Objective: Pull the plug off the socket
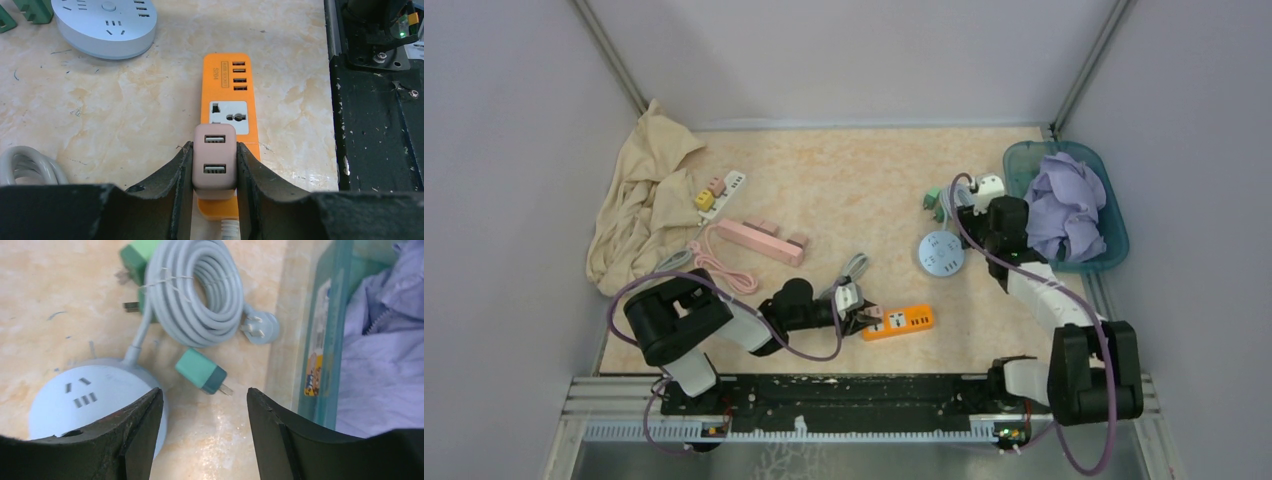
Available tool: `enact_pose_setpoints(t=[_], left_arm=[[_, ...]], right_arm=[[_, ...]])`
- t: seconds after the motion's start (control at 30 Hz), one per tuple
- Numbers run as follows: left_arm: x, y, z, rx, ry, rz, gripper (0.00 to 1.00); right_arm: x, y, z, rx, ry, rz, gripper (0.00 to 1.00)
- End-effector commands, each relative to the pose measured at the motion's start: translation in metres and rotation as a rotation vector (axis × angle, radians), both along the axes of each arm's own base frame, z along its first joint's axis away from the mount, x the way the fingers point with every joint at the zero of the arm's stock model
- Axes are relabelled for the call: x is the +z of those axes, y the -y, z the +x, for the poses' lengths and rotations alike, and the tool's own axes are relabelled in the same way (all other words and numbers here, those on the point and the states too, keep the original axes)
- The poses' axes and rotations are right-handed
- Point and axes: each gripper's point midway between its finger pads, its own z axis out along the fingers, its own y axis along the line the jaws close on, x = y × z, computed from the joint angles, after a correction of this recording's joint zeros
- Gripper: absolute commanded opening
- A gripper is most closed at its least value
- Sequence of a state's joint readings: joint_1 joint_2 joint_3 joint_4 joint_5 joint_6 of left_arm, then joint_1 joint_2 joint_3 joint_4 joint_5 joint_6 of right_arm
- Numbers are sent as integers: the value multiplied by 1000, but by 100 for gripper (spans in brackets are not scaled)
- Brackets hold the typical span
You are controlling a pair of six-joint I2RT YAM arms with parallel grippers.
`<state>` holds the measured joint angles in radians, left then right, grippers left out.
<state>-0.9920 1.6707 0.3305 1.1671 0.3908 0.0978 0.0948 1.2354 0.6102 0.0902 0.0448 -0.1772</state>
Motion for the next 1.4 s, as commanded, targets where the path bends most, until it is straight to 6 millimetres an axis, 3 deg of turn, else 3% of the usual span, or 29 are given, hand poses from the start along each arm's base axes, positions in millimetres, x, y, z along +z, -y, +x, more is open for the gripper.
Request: enact_pose_setpoints(t=[0.0, 0.27, 0.37, 0.47, 0.77, 1.03, 1.2, 1.37], left_arm=[[-28, -6, -12, -29, -104, 100, 14], [-24, -8, -9, -5, -100, 96, 63], [-17, -9, -7, 10, -69, 85, 79], [-7, -11, -4, 32, -37, 71, 88], [20, -30, 0, 91, 48, 33, 93], [52, -50, -5, 151, 56, -60, 94], [56, -63, -6, 201, 37, -92, 94], [57, -83, -7, 272, 14, -147, 96]], right_arm=[[38, -40, -7, 284, 67, 42, 63], [51, -115, -70, 827, 54, 195, 69], [56, -131, -92, 976, 60, 242, 70], [59, -142, -111, 1088, 73, 269, 70], [48, -167, -184, 1519, 211, 233, 74], [41, -190, -197, 1591, 185, 215, 76], [40, -209, -190, 1557, 141, 196, 70], [26, -224, -196, 1580, 84, 137, 72]])
